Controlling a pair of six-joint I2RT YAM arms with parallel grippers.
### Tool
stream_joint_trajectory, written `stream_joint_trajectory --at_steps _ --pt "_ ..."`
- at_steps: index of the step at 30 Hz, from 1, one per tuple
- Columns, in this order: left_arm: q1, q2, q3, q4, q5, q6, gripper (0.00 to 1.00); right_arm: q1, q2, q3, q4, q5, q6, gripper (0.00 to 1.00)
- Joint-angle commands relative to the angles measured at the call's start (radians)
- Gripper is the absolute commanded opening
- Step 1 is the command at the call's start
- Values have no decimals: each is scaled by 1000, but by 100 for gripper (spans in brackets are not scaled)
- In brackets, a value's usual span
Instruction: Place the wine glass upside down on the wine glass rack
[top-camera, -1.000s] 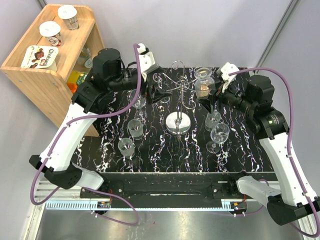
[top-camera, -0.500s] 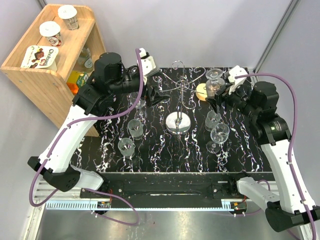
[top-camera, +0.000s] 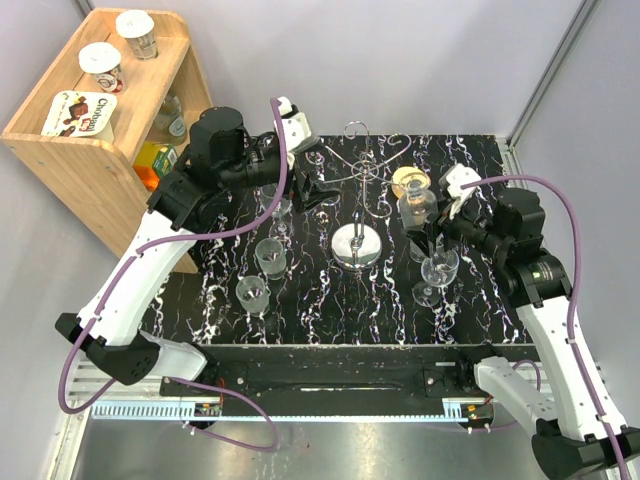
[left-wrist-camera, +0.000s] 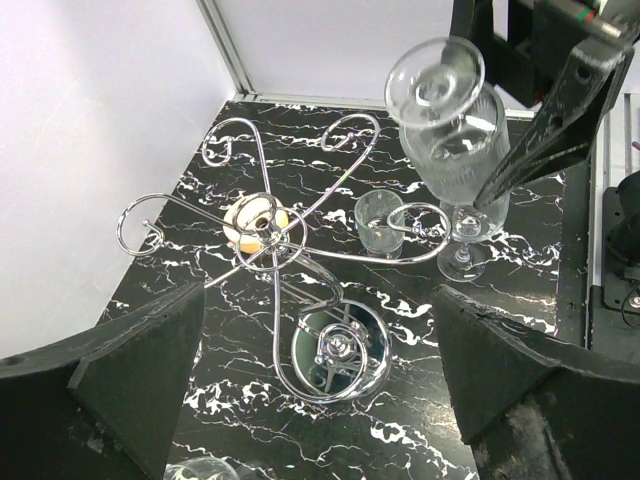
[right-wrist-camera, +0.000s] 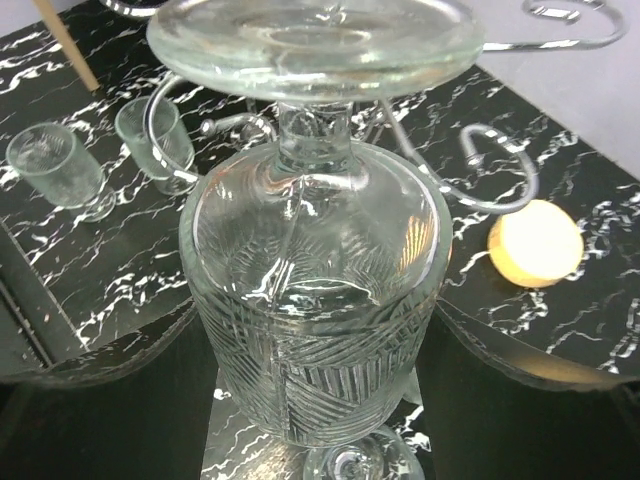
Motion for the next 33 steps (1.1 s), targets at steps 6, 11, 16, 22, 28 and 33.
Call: stream_joint_trajectory --at_steps 6,11,16,22,28,33 --pt "5 -39 -6 62 -2 -12 99 -3 -17 -111 176 -125 -36 0" --pt "5 -44 -26 62 -10 2 99 -3 9 -162 258 -162 -30 0" --pt "5 -49 -35 62 1 5 99 -3 32 -219 364 -189 -18 0" --pt "7 -39 -40 63 -13 11 99 -3 61 -286 542 -212 28 0" --pt "7 -30 -55 70 -14 19 99 -3 92 -289 602 -249 62 0" --pt "8 -19 -54 71 -22 23 99 -2 115 -275 642 -277 90 0"
